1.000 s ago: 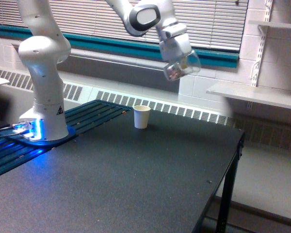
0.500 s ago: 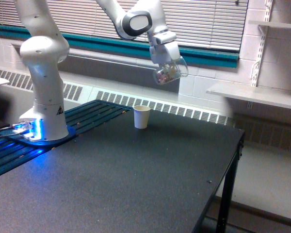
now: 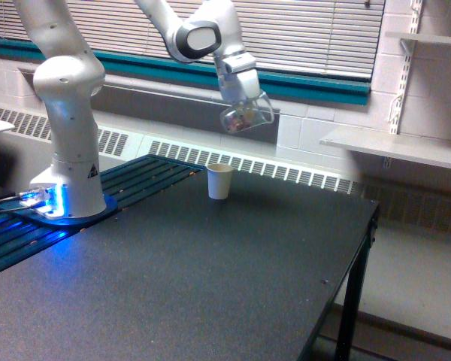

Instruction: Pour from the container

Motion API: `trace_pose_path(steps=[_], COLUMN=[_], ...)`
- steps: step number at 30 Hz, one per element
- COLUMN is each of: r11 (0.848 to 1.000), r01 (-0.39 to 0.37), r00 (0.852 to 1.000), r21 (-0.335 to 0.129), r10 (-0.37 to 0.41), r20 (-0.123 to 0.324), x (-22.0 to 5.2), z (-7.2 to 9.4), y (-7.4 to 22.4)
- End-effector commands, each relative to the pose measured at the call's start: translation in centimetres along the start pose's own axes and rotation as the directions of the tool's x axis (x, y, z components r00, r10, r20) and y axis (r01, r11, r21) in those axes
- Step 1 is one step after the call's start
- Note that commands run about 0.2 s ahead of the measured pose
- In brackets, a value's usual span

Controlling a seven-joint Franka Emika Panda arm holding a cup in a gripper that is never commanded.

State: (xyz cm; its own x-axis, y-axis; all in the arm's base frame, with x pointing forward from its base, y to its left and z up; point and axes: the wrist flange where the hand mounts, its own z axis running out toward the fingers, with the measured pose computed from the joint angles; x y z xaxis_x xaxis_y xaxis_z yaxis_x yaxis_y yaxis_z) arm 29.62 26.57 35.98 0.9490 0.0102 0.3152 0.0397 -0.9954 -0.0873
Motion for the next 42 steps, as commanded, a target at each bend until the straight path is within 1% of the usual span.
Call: trace_pose_path(steps=[1,5,15,25,37,42], r11=[1.000,0.999,0.996,0.993,0.991,0.989], r01=[-0.018,-0.036,-0.079,-0.110,-0.128,-0.137], r00=[0.999,0.998,0.992,0.983,0.973,0.966], r21=[-0.011,-0.023,-0.035,-0.041,-0.047,-0.057], r10=[0.018,0.037,0.082,0.115,0.134,0.146], r20=[0.032,0.048,0.098,0.147,0.188,0.212], x=[-2.3,-3.2,-5.8,-8.4,-10.3,-11.2], z=[0.2,0.3,1.1,2.1,3.0,3.5], y=[0.0,0.5,1.0,0.6,-0.1,0.1])
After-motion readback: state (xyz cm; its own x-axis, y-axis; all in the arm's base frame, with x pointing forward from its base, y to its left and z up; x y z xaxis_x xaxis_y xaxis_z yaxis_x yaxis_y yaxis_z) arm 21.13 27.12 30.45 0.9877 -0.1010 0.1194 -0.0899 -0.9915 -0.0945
